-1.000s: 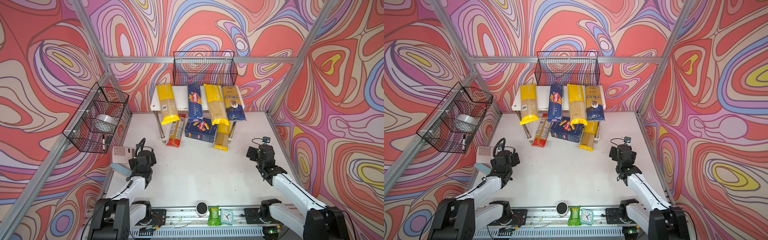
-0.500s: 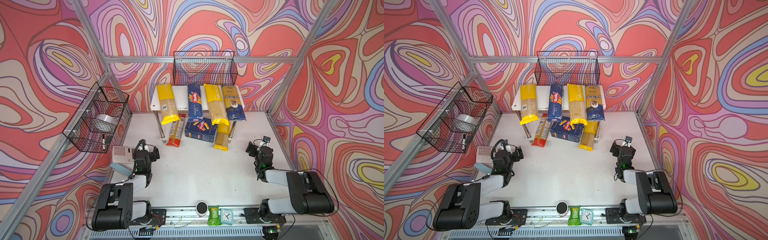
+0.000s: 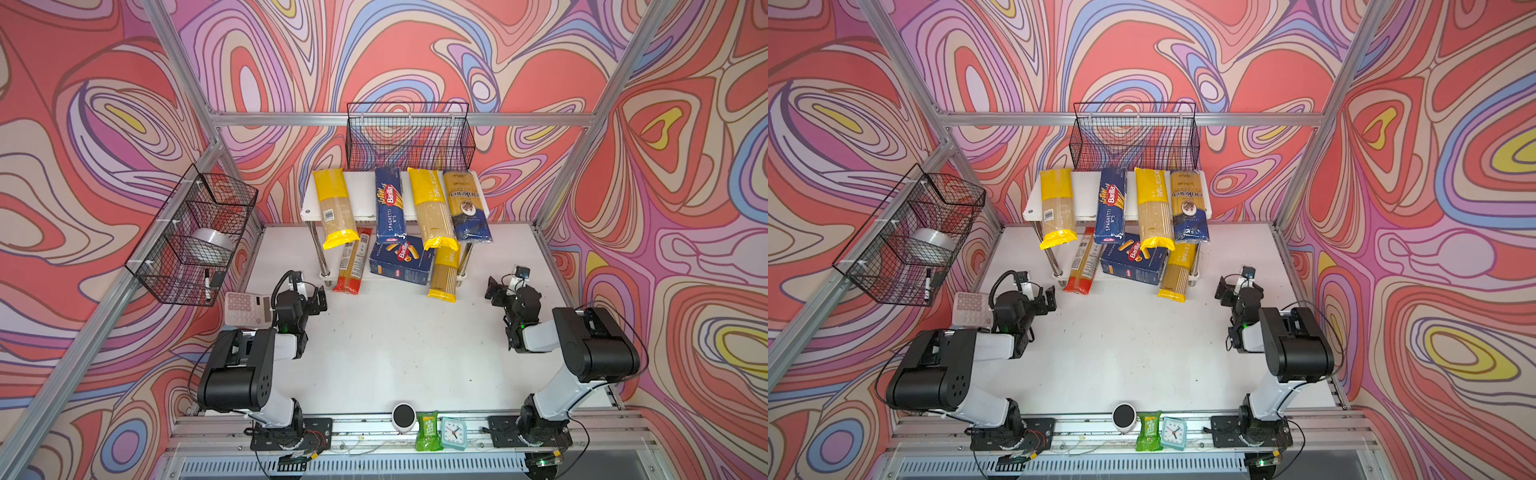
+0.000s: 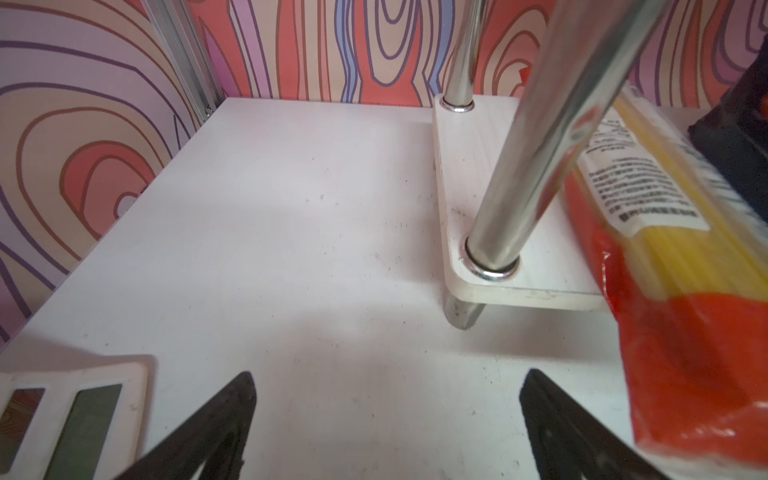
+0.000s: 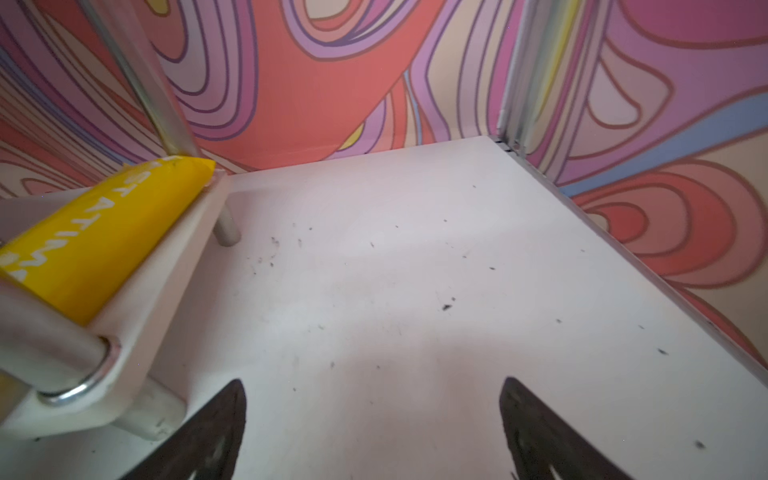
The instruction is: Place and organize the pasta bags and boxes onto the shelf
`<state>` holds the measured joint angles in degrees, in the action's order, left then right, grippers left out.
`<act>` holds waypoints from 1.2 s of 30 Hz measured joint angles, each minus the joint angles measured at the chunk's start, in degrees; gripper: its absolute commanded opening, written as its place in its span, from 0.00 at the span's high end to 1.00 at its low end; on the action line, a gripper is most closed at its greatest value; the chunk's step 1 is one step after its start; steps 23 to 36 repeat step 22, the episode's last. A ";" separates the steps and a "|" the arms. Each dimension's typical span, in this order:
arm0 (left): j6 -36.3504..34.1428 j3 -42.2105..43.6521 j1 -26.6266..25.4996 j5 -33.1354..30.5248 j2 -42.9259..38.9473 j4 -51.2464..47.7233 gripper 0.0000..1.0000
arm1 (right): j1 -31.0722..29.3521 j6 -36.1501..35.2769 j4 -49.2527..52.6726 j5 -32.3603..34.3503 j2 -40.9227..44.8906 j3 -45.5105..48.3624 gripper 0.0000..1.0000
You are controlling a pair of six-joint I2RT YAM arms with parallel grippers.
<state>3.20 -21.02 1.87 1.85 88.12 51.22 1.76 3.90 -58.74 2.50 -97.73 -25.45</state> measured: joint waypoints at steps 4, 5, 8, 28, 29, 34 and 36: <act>0.00 0.00 0.00 0.11 0.02 -0.87 0.00 | -0.02 -1.84 0.33 -4.85 0.15 -0.15 0.02; 0.00 0.00 0.00 0.11 0.02 -0.90 0.00 | -0.02 -2.19 0.79 -5.88 0.15 -0.15 0.02; 0.00 0.00 0.00 0.11 0.02 -0.87 0.00 | -0.02 -2.82 1.38 -7.58 0.15 -0.15 0.02; 0.00 0.00 0.00 0.11 0.02 -0.90 0.00 | -0.02 -3.41 2.25 -9.31 0.15 -0.15 0.02; 0.00 0.00 0.00 0.11 0.02 -0.90 0.00 | -0.02 -3.41 2.25 -9.31 0.15 -0.15 0.02; 0.00 0.00 0.00 0.11 0.02 -0.90 0.00 | -0.02 -3.41 2.25 -9.31 0.15 -0.15 0.02; 0.00 0.00 0.00 0.11 0.02 -0.90 0.00 | -0.02 -3.41 2.25 -9.31 0.15 -0.15 0.02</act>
